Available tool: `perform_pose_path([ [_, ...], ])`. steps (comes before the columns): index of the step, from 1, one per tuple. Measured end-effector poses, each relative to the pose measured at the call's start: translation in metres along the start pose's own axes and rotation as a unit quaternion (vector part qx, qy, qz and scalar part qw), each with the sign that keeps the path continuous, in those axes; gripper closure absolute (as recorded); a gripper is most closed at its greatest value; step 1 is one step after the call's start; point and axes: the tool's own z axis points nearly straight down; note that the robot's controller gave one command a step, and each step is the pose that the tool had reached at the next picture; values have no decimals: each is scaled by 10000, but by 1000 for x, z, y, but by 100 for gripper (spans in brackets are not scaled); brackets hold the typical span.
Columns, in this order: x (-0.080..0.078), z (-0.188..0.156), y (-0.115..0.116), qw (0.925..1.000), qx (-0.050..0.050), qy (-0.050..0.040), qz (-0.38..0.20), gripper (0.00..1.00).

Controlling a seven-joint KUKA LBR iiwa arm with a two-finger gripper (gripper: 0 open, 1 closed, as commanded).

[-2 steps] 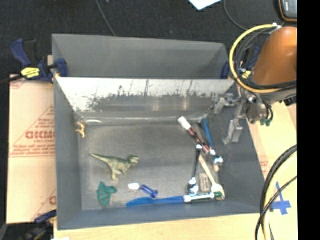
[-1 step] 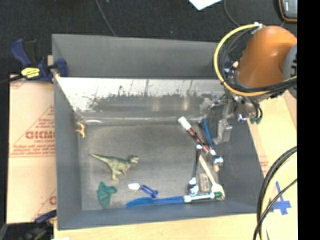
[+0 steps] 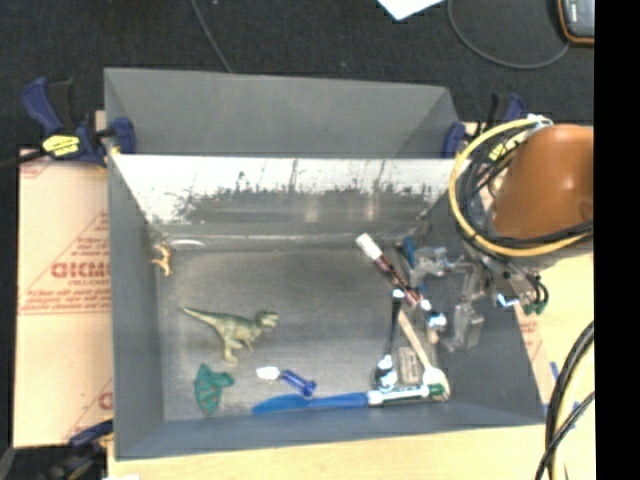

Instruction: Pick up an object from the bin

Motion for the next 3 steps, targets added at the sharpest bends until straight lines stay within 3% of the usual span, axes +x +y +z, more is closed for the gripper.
perform_pose_path([
  [1, -9, 11, -17, 9998, 5, -58, 190, 0],
  [2, 26, 97, -15, 9943, -14, 11, -1070, 0],
  [3, 25, 98, -11, 9936, 11, -25, -1131, 0],
])
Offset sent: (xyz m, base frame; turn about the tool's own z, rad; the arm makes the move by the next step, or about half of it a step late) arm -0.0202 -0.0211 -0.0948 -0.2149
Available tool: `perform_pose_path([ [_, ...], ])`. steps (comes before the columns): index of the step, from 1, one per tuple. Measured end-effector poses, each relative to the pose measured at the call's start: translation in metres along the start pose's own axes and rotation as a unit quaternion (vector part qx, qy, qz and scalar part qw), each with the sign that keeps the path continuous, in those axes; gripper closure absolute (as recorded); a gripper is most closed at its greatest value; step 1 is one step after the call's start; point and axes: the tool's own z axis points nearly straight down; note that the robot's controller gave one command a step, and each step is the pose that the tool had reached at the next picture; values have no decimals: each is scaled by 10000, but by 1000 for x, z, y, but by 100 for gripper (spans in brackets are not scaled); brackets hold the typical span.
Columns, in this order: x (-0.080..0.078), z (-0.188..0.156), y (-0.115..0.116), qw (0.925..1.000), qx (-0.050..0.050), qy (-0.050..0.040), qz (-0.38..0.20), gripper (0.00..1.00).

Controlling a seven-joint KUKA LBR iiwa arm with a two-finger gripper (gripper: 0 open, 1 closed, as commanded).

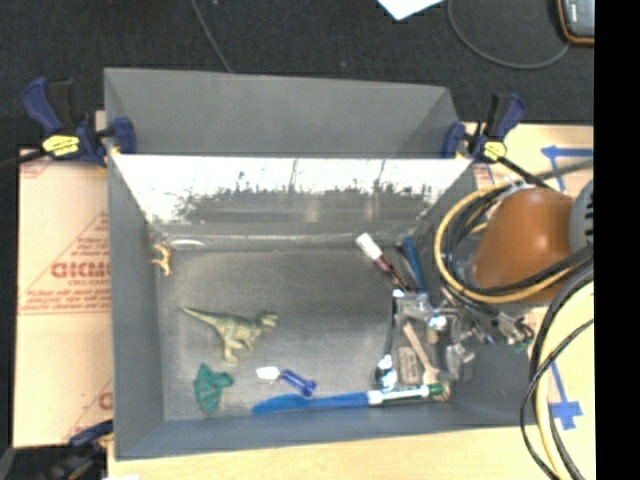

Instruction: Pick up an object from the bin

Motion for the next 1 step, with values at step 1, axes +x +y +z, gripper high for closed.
perform_pose_path([
  [1, -11, -103, -14, 9897, -15, 7, -1434, 0],
])
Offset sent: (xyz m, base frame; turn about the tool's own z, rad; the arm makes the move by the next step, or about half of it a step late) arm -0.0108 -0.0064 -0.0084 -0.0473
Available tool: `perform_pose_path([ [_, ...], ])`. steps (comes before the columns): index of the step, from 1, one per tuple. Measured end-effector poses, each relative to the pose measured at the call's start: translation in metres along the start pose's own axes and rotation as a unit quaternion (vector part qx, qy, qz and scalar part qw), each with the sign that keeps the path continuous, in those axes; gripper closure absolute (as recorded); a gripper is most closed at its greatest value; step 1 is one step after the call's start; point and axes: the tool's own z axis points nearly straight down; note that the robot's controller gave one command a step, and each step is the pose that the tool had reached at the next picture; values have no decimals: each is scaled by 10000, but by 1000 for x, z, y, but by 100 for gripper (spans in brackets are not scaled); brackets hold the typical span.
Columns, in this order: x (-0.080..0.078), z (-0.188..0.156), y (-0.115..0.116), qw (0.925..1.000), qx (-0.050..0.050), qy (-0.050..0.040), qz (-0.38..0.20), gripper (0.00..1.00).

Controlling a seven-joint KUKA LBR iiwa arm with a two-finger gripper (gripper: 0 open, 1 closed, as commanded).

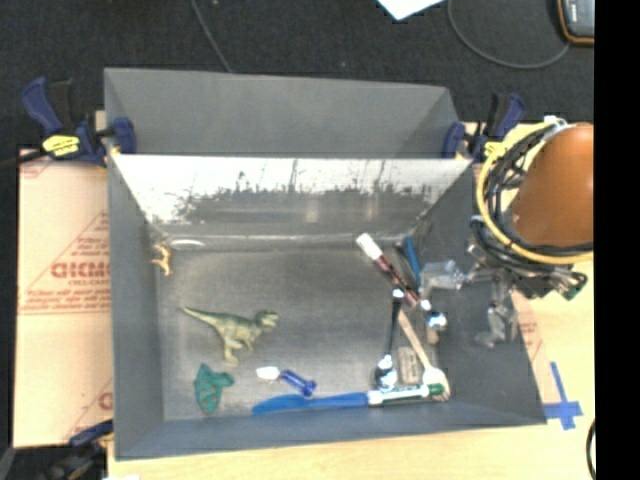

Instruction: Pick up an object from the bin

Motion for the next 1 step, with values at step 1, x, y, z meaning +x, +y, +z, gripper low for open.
perform_pose_path([
  [1, 13, 76, 12, 9960, 9, -14, 892, 0],
])
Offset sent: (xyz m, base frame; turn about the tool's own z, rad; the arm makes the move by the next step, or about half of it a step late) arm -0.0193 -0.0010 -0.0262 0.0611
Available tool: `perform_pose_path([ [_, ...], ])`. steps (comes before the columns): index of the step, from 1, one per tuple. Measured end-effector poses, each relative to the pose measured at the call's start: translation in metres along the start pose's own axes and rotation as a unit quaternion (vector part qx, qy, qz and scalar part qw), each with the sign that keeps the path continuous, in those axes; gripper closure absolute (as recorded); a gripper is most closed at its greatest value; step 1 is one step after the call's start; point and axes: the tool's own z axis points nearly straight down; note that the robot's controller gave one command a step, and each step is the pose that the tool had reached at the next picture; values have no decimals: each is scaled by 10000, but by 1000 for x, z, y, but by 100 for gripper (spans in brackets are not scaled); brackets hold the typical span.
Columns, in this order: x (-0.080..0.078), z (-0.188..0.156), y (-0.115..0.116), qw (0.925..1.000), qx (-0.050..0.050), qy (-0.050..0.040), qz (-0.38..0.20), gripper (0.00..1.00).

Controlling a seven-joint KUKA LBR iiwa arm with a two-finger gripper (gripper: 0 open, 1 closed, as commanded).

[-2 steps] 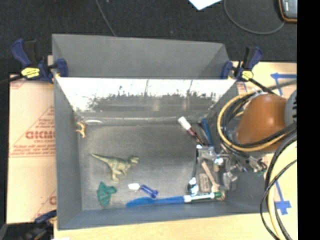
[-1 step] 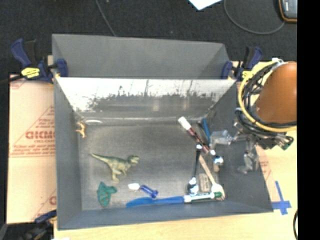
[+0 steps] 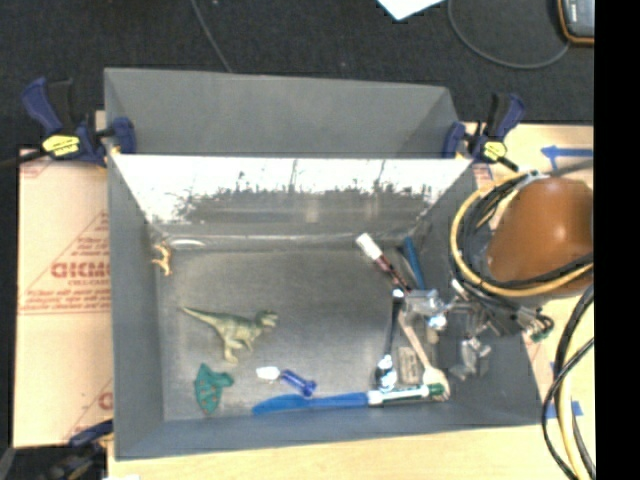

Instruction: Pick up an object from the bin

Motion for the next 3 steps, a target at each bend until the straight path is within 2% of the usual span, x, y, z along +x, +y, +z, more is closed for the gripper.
perform_pose_path([
  [1, 3, 28, 3, 9996, -22, 16, 295, 0],
  [2, 0, 31, 32, 9737, -43, -9, -2278, 0],
  [3, 3, 32, 17, 9980, -14, -20, -636, 0],
])
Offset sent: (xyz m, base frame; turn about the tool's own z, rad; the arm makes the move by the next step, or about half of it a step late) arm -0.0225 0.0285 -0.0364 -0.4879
